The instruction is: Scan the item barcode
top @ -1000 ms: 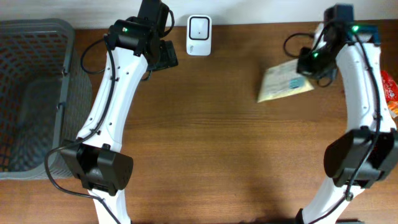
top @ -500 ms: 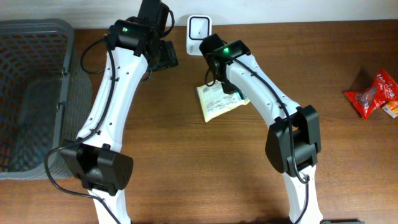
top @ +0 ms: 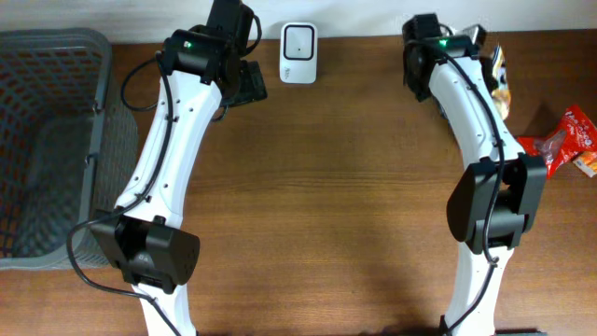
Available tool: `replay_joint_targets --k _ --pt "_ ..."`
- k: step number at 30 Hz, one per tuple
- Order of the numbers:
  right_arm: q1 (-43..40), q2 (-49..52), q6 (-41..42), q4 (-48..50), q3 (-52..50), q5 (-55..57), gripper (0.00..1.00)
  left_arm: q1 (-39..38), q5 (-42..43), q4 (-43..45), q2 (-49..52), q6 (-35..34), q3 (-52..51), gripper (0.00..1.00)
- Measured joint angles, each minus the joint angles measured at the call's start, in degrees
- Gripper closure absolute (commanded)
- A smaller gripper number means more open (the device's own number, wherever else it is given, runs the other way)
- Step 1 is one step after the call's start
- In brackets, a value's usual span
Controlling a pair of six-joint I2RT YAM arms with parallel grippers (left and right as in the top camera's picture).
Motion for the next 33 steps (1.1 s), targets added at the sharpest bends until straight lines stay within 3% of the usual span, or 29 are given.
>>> replay_joint_targets --k 3,5,10,11,15,18,20,27,33 --pt "-2.25 0.00 -7.58 6.14 -0.07 2.27 0.96 -0.04 0.00 0.04 0.00 0.02 0.00 0.01" --pt "-5.01 0.04 -11.10 4.42 -0.07 -6.58 0.96 -0.04 0.00 0.02 0.00 0.00 0.00 0.01" --pt "-2.73 0.22 -9.77 2.47 -3.45 -15.54 0.95 -0.04 0.00 0.00 0.00 0.02 0.00 0.01" --pt "-0.72 0.33 -9.46 1.16 -3.76 -18.71 0.83 -0.04 0.00 0.02 0.00 0.00 0.00 0.01" --pt "8.39 0.66 -9.03 0.55 -3.93 -48.15 0.76 -0.33 0.00 0.02 0.00 0.02 0.00 0.01" --pt "9.81 0.76 -6.16 1.90 -3.93 -70.23 0.35 -0.42 0.00 0.00 0.00 0.00 0.00 0.01" --pt "9.01 0.87 -4.46 -1.18 -3.34 -76.17 0.01 -0.42 0.00 0.00 0.00 0.00 0.00 0.01" --pt "-9.53 0.98 15.78 -2.23 -1.53 -67.14 0.03 -0.44 0.00 0.02 0.00 0.00 0.00 0.01" --pt "-10.38 1.11 29.97 6.99 -8.11 -64.48 0.08 -0.44 0.00 0.04 0.00 0.02 0.00 0.01"
